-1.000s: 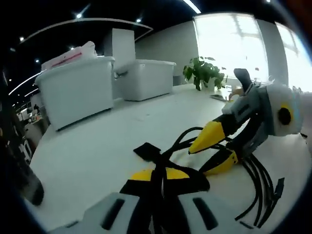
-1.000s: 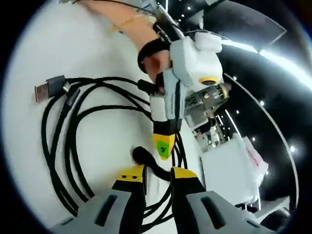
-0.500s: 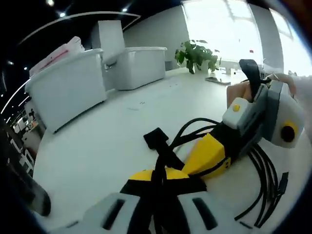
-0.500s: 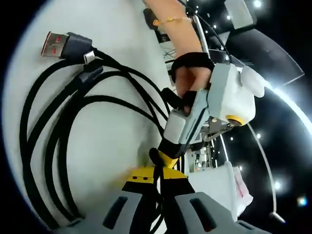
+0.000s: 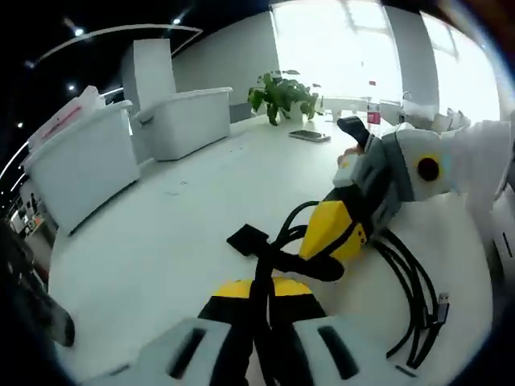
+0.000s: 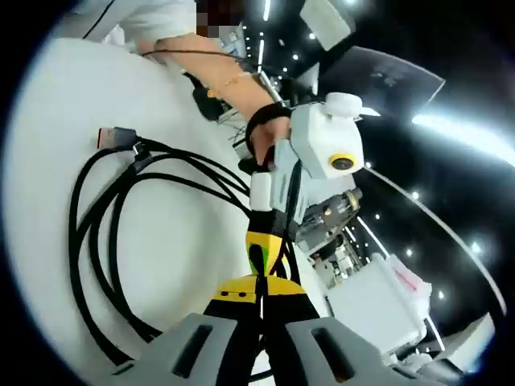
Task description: Coil the Type-C to USB data cable on the desktop and secure it with Velcro straps.
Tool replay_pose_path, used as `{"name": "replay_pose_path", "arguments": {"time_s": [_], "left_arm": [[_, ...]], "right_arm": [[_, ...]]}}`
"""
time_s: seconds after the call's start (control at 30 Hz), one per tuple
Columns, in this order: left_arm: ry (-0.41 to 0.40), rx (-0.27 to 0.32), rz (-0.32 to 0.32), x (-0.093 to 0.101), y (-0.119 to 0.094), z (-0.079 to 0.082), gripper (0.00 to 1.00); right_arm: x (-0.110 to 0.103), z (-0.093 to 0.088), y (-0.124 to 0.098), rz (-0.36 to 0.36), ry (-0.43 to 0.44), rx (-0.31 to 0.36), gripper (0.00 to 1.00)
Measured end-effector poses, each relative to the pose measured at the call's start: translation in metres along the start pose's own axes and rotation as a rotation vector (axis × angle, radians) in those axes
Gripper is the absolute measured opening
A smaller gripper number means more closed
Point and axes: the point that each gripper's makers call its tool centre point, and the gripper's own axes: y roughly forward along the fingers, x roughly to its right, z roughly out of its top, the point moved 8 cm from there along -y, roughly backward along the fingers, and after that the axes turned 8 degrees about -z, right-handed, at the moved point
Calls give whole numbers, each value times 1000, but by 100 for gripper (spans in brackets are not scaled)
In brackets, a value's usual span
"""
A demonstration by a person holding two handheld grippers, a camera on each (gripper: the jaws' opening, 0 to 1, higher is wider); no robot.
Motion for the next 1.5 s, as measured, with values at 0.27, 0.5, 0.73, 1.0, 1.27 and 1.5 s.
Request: {"name": "replay_pose_path", "arguments": {"time_s": [0.27,0.5,0.73,1.0,1.27,1.5], "left_arm": [[124,-76,-14,55,29,4,8],[202,166,-30,73,33,10,28],[202,258,-22,60,29,17,31],[301,204,48,47,50,23,15],[406,213,137,81,57,25,10],[374,190,158,77,55,17,3]], "right_arm": [[-8,6,-39,-20,279,-31,0],[2,-7,-55,-28,592,-67,0],[9,-31,-51,-72,917,-134,0],[2,-47,-42,-48,1016,-335,0],[-3,-49,-41,2,940,-391,1],[0,-49,-42,-88,828,-412,13]]}}
